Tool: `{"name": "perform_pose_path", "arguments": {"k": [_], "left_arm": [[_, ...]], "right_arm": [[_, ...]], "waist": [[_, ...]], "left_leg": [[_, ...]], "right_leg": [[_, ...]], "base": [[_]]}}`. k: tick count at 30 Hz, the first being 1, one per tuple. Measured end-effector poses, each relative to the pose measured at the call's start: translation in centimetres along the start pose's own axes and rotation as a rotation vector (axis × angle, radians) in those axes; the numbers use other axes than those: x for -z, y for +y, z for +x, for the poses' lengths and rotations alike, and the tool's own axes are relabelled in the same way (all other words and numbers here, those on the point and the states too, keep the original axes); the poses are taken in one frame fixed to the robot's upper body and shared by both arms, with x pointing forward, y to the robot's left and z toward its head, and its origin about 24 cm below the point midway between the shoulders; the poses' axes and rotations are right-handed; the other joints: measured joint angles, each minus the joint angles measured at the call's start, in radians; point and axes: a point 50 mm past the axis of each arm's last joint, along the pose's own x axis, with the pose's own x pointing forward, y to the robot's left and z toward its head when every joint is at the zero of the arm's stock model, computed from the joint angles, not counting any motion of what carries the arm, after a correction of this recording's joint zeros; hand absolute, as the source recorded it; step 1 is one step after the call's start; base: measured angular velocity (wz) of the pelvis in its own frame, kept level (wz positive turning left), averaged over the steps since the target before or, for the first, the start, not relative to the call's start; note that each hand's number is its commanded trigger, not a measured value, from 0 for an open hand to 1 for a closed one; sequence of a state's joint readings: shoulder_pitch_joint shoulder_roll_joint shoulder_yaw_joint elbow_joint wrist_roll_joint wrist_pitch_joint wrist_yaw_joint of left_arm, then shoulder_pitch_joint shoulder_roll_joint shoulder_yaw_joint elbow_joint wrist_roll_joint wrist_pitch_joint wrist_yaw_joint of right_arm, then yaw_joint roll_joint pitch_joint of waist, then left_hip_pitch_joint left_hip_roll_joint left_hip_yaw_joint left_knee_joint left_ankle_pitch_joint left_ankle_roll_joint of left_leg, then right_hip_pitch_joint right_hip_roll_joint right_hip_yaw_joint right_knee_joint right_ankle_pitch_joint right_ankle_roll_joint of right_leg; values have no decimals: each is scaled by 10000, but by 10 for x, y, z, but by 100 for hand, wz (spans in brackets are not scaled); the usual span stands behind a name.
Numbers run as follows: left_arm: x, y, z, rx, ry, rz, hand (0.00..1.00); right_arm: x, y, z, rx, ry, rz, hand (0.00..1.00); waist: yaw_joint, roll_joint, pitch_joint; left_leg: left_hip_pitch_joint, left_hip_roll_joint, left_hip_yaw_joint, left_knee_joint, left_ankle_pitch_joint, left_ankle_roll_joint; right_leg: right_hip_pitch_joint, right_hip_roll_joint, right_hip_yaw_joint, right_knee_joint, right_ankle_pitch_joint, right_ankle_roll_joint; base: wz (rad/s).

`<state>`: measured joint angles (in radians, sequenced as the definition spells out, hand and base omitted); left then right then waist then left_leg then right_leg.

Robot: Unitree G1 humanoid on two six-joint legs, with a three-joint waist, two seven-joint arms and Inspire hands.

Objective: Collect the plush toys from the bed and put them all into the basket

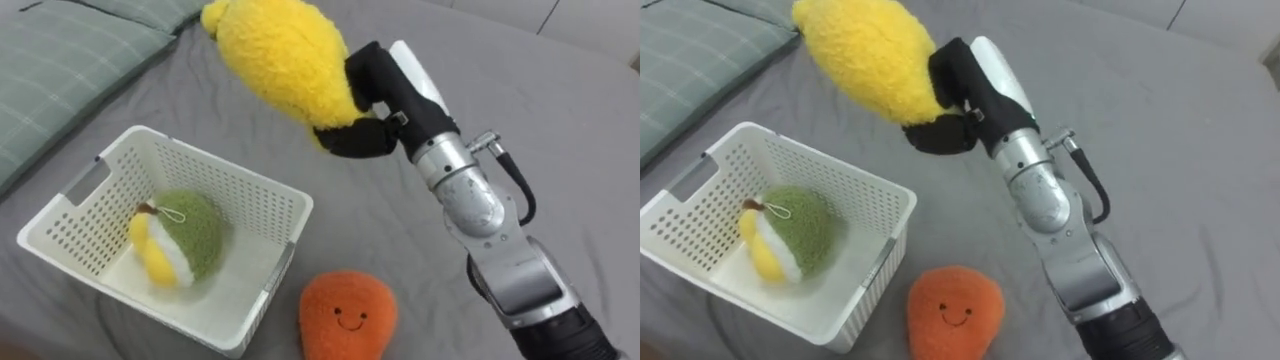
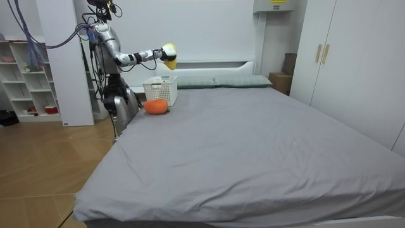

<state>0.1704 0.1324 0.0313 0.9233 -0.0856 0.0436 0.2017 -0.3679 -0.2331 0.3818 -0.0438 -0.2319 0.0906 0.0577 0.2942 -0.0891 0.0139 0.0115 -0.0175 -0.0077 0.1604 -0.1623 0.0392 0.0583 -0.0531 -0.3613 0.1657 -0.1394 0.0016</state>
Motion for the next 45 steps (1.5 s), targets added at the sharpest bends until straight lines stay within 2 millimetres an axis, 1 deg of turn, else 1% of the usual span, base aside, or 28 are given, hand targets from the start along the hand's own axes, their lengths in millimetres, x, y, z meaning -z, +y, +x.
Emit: {"name": "perform_pose_path", "arguments": {"k": [2, 4, 5, 8, 10, 13, 14, 15, 16, 17, 18, 20, 25, 26, 27, 28, 35, 42, 45], "left_arm": [[-4, -1, 1, 198, -87, 76, 0], [-6, -2, 1, 270, -111, 100, 0], [-8, -3, 2, 315, -112, 130, 0], [-11, -6, 2, 443, -161, 254, 0], [-13, -8, 3, 524, -212, 275, 0], [-17, -10, 3, 559, -346, 461, 0], [-19, -10, 3, 564, -385, 459, 0], [-19, -10, 3, 561, -398, 452, 0], [-19, -10, 3, 557, -399, 456, 0], [-19, -10, 3, 562, -398, 457, 0], [-19, -10, 3, 565, -379, 453, 0], [-19, -10, 3, 589, -309, 449, 0], [-22, -12, 4, 798, -376, 455, 0], [-23, -13, 4, 827, -386, 456, 0], [-23, -13, 4, 837, -388, 457, 0], [-23, -13, 4, 850, -397, 460, 0], [-24, -14, 4, 878, -428, 447, 0], [-24, -14, 4, 868, -410, 443, 0], [-22, -13, 4, 843, -325, 440, 0]], "right_arm": [[-3, 11, 2, -671, -43, -27, 100], [-4, 19, 2, -1164, -9, -10, 100], [-5, 23, 2, -1369, 46, 79, 100], [-4, 31, 5, -1496, 210, 347, 100], [0, 36, 7, -1566, 427, 427, 100], [3, 45, 10, -1787, 672, 376, 100], [6, 48, 10, -1955, 851, 367, 92], [7, 51, 10, -2061, 913, 331, 62], [10, 56, 10, -2334, 1046, 235, 52], [13, 60, 10, -2548, 1191, 158, 23], [14, 62, 10, -2629, 1256, 154, 2], [17, 65, 8, -2824, 1406, 66, 0], [19, 64, 8, -2834, 1487, -20, 0], [21, 63, 7, -2819, 1534, -120, 0], [21, 63, 7, -2820, 1532, -120, 0], [21, 63, 7, -2798, 1537, -121, 0], [22, 60, 7, -2764, 1564, -179, 0], [24, 57, 6, -2686, 1626, -192, 0], [25, 55, 6, -2608, 1651, -18, 0]], "waist": [[196, -41, -9], [380, -96, 2], [461, -145, 35], [633, -254, 65], [704, -248, 89], [935, -279, 96], [988, -276, 98], [1011, -272, 101], [1033, -271, 101], [1053, -273, 100], [1074, -302, 80], [1091, -297, 85], [1063, -276, 101], [1013, -247, 121], [990, -252, 118], [966, -288, 95], [856, -301, 87], [779, -357, 49], [760, -387, 38]], "left_leg": [[4, 1, -17, 32, 3, -2], [-4, -4, -40, 47, 5, 0], [-28, -11, -60, 61, 6, 1], [-71, -45, -198, 93, 6, 2], [-95, -69, -265, 112, 8, 4], [-195, -111, -310, 111, 7, 10], [-209, -115, -325, 99, 9, 13], [-214, -116, -330, 97, 9, 13], [-228, -123, -355, 98, 11, 15], [-250, -126, -375, 109, 14, 18], [-251, -129, -379, 122, 15, 19], [-251, -131, -376, 155, 15, 20], [-258, -131, -373, 150, 15, 20], [-290, -133, -376, 136, 15, 20], [-313, -134, -379, 109, 14, 20], [-342, -136, -381, 109, 14, 20], [-345, -146, -381, 107, 17, 24], [-326, -148, -379, 108, 20, 27], [-233, -141, -331, 117, 22, 27]], "right_leg": [[-3, 3, -14, -10, -2, 2], [-40, -9, -89, -5, -3, 3], [-49, -13, -113, -7, -3, 3], [-22, -33, -232, -23, -4, 5], [9, -47, -261, -56, -11, 17], [-16, -91, -398, -141, -22, 35], [-20, -145, -431, -140, -25, 40], [-22, -147, -441, -141, -28, 44], [-22, -147, -478, -142, -33, 54], [-27, -147, -519, -145, -35, 55], [-27, -147, -525, -145, -35, 56], [-27, -155, -518, -150, -37, 59], [-28, -150, -516, -151, -40, 64], [-27, -146, -523, -150, -40, 64], [-31, -146, -530, -150, -40, 64], [-60, -146, -532, -150, -40, 64], [-69, -132, -527, -152, -49, 78], [-68, -128, -504, -152, -49, 78], [-55, -108, -388, -152, -49, 78]], "base": [[2], [4], [6], [11], [11], [5], [6], [5], [6], [6], [4], [0], [0], [0], [0], [0], [0], [0], [-6]]}}
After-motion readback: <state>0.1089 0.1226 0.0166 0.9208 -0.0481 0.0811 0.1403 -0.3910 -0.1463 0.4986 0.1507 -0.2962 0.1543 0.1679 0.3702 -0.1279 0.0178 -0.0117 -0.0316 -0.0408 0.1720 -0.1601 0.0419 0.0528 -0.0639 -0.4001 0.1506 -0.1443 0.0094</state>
